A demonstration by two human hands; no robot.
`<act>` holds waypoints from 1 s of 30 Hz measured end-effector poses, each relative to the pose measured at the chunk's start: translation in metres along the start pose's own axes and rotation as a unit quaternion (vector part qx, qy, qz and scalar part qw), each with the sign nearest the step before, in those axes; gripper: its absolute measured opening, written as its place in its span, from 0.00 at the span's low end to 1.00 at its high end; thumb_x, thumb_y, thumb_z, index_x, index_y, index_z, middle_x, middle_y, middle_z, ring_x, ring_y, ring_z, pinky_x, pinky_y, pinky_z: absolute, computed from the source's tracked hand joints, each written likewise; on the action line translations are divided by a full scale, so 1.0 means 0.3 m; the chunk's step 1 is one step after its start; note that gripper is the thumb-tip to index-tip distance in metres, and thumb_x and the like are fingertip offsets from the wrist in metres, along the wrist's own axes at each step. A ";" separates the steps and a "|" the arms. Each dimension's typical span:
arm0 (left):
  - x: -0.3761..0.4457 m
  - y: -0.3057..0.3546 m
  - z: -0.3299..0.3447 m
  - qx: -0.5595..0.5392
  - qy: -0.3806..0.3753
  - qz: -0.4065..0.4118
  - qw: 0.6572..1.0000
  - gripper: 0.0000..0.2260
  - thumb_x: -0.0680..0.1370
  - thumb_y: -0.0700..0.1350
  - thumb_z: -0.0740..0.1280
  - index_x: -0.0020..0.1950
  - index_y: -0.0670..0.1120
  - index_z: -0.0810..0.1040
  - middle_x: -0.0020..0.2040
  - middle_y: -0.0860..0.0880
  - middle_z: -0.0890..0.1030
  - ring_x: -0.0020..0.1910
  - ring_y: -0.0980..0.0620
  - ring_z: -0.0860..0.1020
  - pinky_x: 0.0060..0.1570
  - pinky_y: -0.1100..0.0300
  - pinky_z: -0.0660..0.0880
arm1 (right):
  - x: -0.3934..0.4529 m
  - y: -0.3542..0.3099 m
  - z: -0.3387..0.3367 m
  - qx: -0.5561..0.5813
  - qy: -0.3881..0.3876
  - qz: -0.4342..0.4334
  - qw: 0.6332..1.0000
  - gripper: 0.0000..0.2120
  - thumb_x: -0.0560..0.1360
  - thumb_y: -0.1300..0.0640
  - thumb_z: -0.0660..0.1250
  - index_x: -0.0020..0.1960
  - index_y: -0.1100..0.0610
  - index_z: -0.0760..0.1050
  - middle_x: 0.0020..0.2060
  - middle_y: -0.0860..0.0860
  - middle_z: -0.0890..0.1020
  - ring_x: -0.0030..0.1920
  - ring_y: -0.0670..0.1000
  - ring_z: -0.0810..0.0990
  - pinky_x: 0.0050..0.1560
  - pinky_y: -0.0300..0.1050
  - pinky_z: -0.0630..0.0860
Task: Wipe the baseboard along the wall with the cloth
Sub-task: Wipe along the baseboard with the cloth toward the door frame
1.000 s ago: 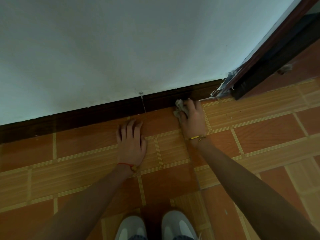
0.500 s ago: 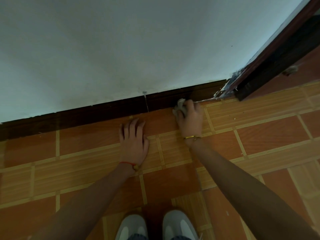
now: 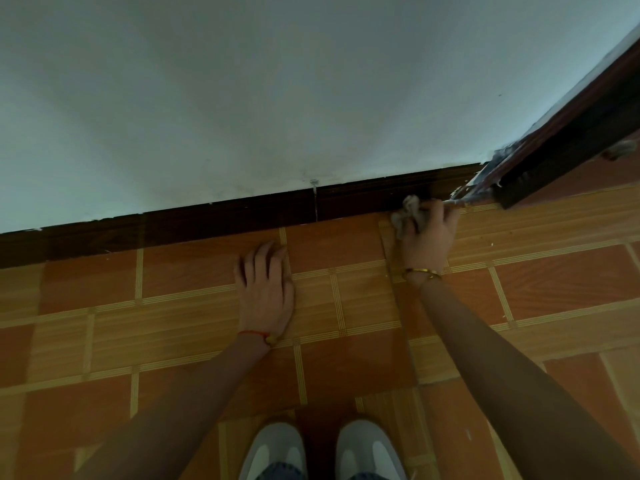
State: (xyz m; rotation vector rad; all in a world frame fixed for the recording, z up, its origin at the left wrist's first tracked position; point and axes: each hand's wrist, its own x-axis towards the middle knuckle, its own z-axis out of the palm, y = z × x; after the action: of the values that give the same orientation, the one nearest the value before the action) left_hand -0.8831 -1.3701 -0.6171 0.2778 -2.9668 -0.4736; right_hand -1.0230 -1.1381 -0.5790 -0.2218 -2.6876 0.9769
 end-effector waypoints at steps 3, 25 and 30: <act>-0.009 -0.005 -0.003 -0.004 0.002 -0.001 1.000 0.21 0.80 0.47 0.54 0.71 0.43 0.71 0.71 0.41 0.71 0.71 0.39 0.67 0.73 0.34 0.59 | -0.010 -0.015 0.014 -0.009 -0.019 0.000 1.000 0.18 0.71 0.66 0.68 0.60 0.63 0.71 0.56 0.61 0.72 0.54 0.59 0.73 0.51 0.48 0.74; -0.030 -0.016 -0.012 0.010 -0.003 -0.001 1.000 0.22 0.79 0.47 0.56 0.72 0.43 0.71 0.72 0.41 0.70 0.72 0.39 0.68 0.74 0.35 0.57 | -0.156 -0.313 0.093 0.163 0.018 -0.035 0.986 0.13 0.70 0.63 0.72 0.53 0.61 0.73 0.52 0.57 0.73 0.47 0.42 0.70 0.45 0.23 0.68; -0.032 -0.025 -0.010 0.024 0.000 0.007 1.000 0.22 0.79 0.48 0.58 0.72 0.43 0.70 0.71 0.40 0.71 0.69 0.37 0.70 0.73 0.34 0.58 | -0.241 -0.469 0.141 0.208 -0.055 -0.113 0.970 0.11 0.71 0.61 0.71 0.52 0.60 0.74 0.52 0.53 0.72 0.46 0.42 0.71 0.44 0.23 0.67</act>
State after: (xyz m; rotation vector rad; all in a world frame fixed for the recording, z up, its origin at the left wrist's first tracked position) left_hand -0.8722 -1.3760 -0.6176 0.2603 -2.9809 -0.4018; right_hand -0.9743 -1.2876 -0.5334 0.2247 -2.4532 1.4742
